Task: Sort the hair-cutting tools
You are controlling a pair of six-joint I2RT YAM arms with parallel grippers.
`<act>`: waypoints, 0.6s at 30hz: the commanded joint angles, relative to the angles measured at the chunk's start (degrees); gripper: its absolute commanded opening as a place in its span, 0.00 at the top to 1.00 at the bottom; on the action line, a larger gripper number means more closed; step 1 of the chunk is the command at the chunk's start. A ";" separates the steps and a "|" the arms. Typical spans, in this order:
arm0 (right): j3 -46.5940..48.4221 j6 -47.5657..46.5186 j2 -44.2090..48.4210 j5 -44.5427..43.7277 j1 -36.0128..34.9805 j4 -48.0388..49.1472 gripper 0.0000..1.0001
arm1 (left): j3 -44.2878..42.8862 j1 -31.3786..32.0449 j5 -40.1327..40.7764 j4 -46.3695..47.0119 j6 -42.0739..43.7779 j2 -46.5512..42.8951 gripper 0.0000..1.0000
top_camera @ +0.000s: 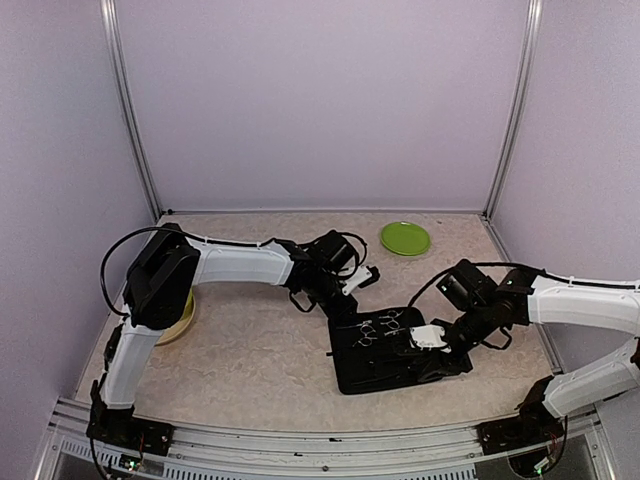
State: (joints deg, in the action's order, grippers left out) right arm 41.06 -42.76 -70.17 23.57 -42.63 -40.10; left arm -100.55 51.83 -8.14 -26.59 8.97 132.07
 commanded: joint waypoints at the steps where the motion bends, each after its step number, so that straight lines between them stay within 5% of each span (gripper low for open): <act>1: -1.32 -0.04 0.47 0.78 0.09 1.08 0.60 | -0.88 -0.07 2.34 -2.70 2.02 1.25 0.78; 8: -0.36 1.30 1.46 0.96 0.51 2.30 0.64 | 3.31 0.86 7.64 2.57 3.41 -3.81 0.99; 18: 8.35 -1.46 -0.96 8.54 15.63 5.55 0.62 | 16.22 3.85 15.16 20.40 5.47 -16.49 1.00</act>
State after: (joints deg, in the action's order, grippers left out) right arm 44.64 -42.65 -68.60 27.66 -31.94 -37.36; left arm -87.83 54.22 0.89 -16.78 12.49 121.56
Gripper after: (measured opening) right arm 0.360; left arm 0.016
